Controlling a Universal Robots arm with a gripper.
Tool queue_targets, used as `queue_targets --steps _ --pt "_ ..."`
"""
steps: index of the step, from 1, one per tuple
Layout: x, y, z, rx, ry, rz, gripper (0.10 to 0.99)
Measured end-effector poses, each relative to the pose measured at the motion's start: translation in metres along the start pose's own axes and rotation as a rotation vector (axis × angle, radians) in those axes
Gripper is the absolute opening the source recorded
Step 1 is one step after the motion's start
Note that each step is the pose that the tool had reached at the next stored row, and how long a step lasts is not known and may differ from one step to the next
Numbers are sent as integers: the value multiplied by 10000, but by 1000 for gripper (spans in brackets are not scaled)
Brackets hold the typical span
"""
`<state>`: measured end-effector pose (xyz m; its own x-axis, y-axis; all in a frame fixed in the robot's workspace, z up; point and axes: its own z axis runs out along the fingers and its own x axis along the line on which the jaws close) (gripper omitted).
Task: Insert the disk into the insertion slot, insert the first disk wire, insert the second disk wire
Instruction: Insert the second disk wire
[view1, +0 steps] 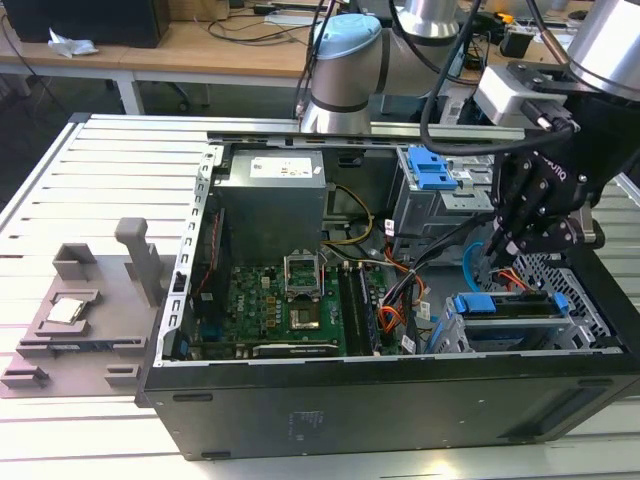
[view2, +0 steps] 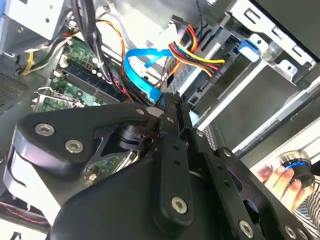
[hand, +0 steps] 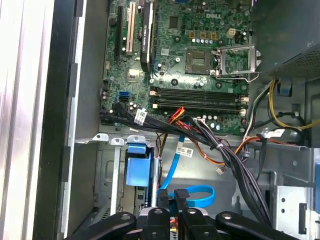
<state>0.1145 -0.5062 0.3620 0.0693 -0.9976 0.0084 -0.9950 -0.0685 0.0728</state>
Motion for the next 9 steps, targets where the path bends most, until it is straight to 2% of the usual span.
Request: queue_targets --steps 1,3,9 --pt "52 2 17 -1 -1 27 165" --pt "96 -1 33 -1 -2 40 165" --pt "153 -54 120 -2 -11 148 165"
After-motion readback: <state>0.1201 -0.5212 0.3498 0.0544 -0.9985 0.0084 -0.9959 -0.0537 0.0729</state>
